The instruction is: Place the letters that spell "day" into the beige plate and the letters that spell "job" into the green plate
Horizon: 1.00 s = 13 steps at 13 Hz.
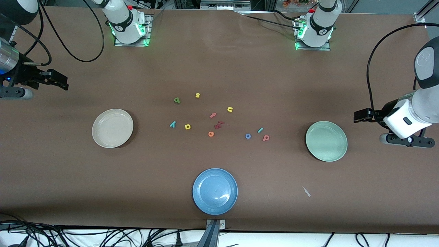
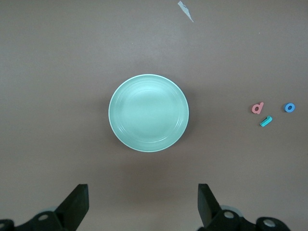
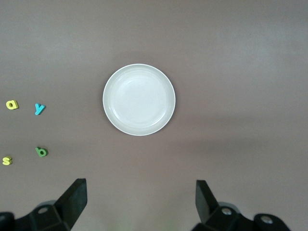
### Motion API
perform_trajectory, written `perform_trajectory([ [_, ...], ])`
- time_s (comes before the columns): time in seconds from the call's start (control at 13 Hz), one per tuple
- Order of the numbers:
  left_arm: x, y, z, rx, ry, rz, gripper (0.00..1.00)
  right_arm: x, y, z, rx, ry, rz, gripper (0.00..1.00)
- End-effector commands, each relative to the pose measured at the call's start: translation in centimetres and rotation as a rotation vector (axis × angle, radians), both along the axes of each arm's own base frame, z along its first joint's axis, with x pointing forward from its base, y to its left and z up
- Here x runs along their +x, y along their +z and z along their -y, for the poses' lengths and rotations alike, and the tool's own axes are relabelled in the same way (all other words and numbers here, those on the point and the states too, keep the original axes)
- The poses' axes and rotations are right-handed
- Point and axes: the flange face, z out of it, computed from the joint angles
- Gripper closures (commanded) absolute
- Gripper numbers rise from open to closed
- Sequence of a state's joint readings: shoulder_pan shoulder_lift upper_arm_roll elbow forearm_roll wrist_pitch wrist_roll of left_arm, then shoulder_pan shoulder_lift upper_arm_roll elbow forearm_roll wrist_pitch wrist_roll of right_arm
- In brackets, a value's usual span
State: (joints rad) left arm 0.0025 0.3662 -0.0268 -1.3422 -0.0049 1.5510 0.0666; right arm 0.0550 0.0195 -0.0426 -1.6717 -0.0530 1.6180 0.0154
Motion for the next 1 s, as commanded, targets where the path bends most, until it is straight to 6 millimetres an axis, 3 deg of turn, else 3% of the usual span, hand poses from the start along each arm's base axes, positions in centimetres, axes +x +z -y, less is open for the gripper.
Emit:
perform_trajectory([
  [0.0, -0.25, -0.10, -0.33, 0.017, -0.030, -0.009, 0.01, 0.32, 0.49, -0.06, 0.006, 0.010, 0.002, 0.00],
  [0.92, -0.09, -0.27, 0.55, 0.019, -0.039, -0.008, 0.00, 0.33, 0.56, -0.31, 0.004, 0.010, 0.004, 0.00],
])
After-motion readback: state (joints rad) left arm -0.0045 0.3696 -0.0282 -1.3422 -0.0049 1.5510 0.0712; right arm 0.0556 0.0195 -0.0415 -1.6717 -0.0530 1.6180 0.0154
